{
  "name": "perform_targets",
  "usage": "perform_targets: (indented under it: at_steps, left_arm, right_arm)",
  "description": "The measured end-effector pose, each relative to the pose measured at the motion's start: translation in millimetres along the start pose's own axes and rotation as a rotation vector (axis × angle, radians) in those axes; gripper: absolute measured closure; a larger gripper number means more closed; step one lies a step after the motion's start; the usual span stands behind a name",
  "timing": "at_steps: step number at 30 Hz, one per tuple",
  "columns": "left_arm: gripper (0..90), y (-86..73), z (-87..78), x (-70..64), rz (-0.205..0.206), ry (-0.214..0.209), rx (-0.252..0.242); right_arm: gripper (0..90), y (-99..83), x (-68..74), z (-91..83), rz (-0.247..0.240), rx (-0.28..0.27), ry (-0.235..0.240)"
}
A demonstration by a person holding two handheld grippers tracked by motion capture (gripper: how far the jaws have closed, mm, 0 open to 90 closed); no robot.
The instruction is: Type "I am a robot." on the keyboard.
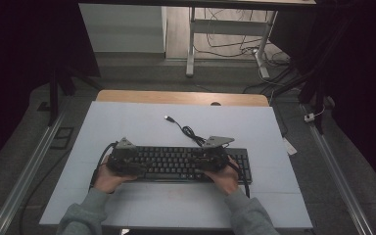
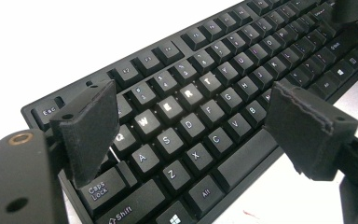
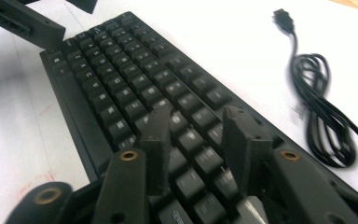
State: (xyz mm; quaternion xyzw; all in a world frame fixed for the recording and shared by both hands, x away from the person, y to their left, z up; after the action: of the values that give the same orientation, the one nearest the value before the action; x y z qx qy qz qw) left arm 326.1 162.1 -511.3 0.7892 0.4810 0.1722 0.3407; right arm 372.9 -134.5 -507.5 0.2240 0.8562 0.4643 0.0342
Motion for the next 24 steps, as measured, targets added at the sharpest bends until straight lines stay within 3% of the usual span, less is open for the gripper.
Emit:
perform_targets:
  at_steps: [12, 24]
  left_arm:
    - [19.5, 0.3, -2.5, 4.0, -0.014, 0.016, -0.023]
    - [24.8, 0.7, -0.1, 4.4, -0.008, 0.023, -0.028]
  right_arm:
    - [54.8, -19.6, -3.2, -26.8, 0.013, -0.009, -0.022]
    - [54.1, -22.6, -1.7, -26.1, 0.004, -0.003, -0.019]
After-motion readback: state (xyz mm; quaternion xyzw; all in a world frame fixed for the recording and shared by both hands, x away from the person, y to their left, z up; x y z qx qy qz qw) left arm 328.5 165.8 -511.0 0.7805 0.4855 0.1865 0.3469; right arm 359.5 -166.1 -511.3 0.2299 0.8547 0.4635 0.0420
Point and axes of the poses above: each handheld gripper's, and its own axes: z roughly forward along the jaws, y roughly out of its top, x roughly to its left, the point moved 2 cm from there along z, roughly forward along the jaws, and after that the axes turned 9 degrees about y, right-handed, at the moved point
